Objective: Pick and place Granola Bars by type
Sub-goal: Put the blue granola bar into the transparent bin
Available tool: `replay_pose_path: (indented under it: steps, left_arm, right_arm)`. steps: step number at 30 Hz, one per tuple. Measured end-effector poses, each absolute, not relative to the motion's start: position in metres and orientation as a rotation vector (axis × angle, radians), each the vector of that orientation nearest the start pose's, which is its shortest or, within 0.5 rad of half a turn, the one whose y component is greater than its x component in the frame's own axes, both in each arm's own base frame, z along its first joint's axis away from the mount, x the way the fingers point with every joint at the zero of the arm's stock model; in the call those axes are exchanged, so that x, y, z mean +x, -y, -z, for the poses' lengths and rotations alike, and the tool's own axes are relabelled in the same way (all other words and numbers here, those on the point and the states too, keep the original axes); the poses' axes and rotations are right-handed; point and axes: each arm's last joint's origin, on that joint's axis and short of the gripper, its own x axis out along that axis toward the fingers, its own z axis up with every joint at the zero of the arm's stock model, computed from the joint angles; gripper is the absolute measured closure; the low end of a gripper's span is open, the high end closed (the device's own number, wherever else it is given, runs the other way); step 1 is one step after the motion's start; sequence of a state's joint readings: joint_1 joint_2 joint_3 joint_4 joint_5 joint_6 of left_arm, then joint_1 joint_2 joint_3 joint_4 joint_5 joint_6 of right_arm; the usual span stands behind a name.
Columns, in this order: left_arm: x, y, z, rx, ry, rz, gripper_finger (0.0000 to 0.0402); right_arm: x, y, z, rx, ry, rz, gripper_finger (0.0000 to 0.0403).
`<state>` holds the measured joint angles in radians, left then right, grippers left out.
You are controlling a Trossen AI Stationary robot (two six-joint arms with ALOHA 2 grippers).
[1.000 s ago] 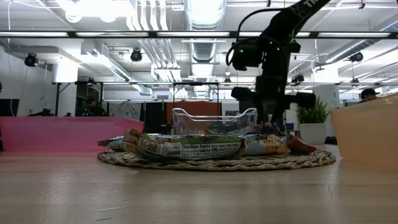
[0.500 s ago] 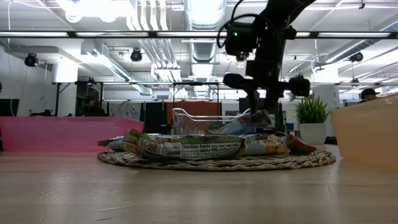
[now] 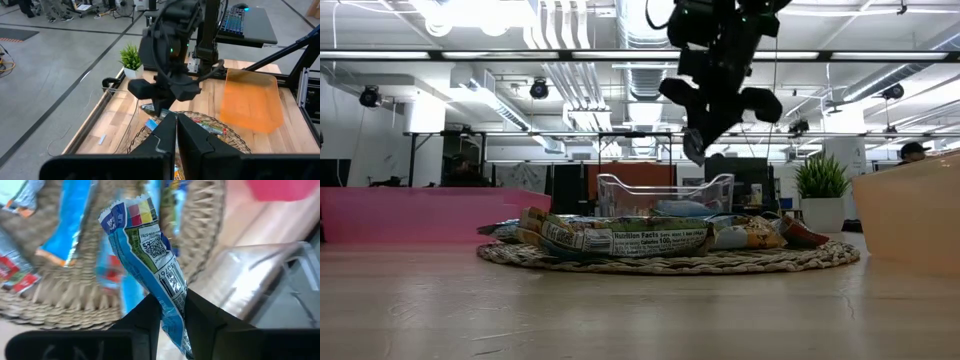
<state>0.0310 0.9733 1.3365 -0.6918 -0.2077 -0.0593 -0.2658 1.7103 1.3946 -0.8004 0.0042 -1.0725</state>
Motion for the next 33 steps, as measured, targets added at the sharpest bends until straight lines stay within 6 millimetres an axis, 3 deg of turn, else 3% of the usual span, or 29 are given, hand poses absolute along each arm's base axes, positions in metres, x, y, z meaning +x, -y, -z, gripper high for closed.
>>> replay_pose_path:
  steps: [5,14,23,33]
  left_arm:
    - [0.170,-0.011,-0.434,-0.029,-0.321,-0.246,0.0401]
    - [0.170,-0.011,-0.434,-0.029,-0.321,-0.246,0.0401]
    - [0.170,-0.011,-0.434,-0.029,-0.321,-0.246,0.0401]
    - [0.170,-0.011,-0.434,-0.029,-0.321,-0.246,0.0401]
  right_arm:
    - [0.340,0.104,-0.273,-0.829,-1.107,-0.289,0.0333]
    - [0.333,0.142,-0.288,-0.801,-1.091,-0.148,0.0339]
    - [0.318,0.175,-0.289,-0.994,-1.118,-0.212,0.0339]
    - [0.305,0.202,-0.285,-1.002,-1.153,-0.190,0.0339]
